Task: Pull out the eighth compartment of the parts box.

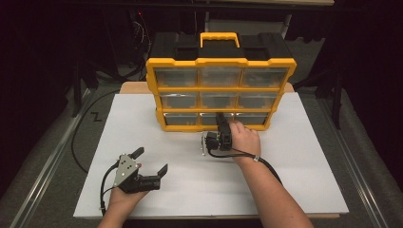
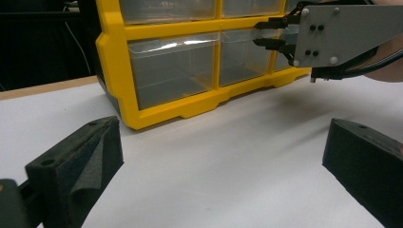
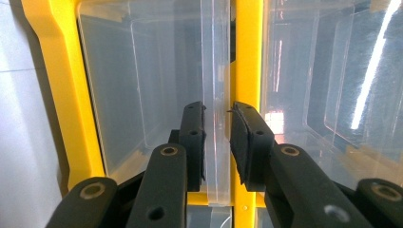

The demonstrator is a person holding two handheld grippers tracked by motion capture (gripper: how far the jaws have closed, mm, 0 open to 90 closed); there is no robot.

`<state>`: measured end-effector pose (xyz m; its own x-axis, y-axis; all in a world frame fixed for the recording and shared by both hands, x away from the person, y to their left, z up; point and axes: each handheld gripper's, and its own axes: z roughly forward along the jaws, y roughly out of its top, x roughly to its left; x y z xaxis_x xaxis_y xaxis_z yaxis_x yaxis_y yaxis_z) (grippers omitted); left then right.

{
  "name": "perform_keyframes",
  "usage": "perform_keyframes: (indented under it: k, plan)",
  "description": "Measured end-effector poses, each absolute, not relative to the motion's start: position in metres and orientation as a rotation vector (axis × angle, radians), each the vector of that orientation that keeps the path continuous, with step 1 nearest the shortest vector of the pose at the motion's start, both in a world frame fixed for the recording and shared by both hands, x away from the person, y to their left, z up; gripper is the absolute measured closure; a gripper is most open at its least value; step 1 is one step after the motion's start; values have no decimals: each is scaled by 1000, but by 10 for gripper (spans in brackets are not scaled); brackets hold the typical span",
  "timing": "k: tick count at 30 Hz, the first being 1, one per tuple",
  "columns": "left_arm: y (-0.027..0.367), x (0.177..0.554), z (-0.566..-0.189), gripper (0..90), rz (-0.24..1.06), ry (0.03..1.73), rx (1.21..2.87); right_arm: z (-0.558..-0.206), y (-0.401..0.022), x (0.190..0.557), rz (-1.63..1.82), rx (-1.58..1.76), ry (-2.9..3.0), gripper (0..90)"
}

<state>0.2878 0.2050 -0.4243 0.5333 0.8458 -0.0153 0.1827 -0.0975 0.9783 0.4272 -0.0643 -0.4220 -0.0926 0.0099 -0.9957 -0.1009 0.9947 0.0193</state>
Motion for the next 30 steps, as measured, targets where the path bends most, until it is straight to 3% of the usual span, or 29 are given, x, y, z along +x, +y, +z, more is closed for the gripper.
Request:
perform_keyframes:
  k: [30]
  plan:
    - [204, 288, -425, 3, 707, 896, 1601, -421, -70, 407, 116, -92, 1654, 802]
